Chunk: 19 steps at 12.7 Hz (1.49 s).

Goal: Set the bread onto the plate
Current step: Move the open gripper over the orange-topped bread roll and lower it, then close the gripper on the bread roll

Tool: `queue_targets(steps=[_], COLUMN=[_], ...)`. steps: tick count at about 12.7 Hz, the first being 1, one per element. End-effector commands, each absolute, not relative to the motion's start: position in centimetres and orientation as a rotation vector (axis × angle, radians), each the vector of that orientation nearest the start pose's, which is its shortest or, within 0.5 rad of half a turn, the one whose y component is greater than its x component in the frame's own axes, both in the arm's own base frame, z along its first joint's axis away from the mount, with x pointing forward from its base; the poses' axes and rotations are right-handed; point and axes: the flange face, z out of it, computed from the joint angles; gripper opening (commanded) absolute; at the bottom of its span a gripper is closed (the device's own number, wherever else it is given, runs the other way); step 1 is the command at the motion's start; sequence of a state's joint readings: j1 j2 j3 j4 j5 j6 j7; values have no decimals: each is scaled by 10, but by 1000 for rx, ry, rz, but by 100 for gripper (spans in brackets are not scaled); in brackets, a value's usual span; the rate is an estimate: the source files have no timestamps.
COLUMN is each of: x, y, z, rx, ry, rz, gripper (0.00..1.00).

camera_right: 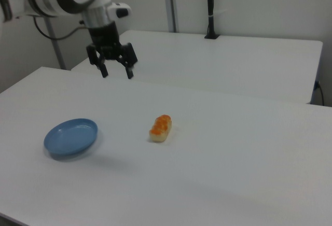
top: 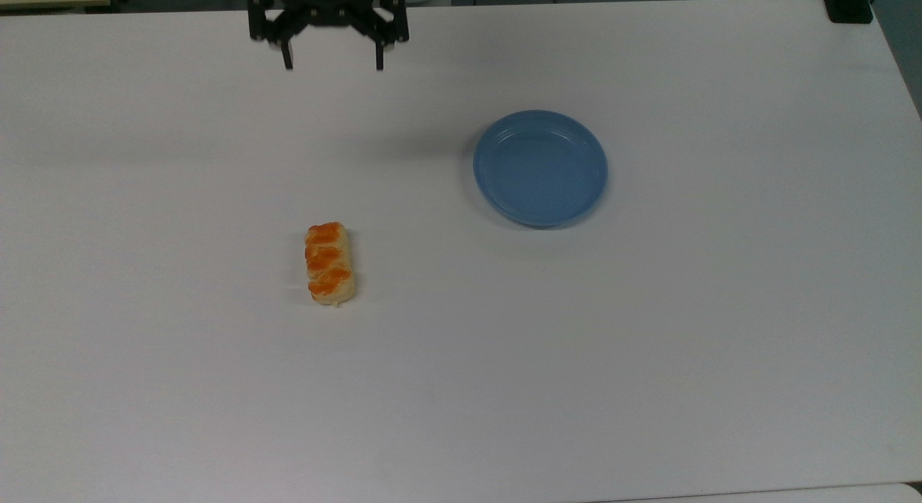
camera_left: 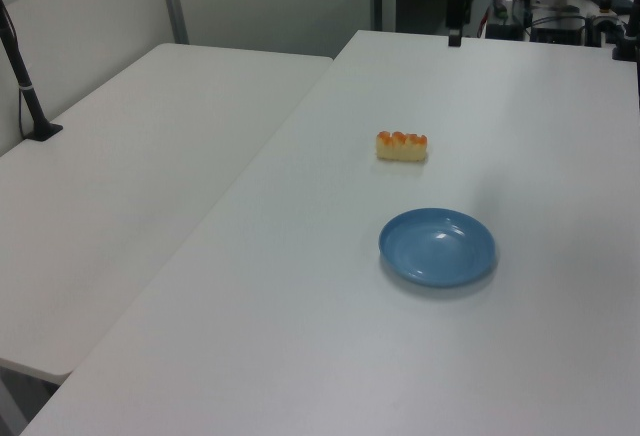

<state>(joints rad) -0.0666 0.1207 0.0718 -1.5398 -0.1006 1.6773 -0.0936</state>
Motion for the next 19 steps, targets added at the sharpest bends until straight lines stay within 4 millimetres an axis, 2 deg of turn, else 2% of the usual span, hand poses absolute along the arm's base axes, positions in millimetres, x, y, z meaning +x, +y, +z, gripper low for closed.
queue_targets(steps=[1,2,3,5,10,11,13,14,17,18,19], x=[635,650,658,677,702,703,706,708,712,712,711], y=[-25,-26,-27,-27,-35,-47,-51,-48,-44,-43,-40], z=[514,486,469,424,345,336,314,307,302,310,328], rx=[-3197,-3197,-3198,-3197,-3197,-3201,-3220,-3220,-3217,-3210,-3208], ry=[-269,-277,-277,-271,-226,-203,-218,-212,-88,-75,-78], rz=[-7,-12,-25,-50,-109,-117,-112,-130,-173,-191,-218], gripper=[100,100,100,100,100,100,100,94,33,22,22])
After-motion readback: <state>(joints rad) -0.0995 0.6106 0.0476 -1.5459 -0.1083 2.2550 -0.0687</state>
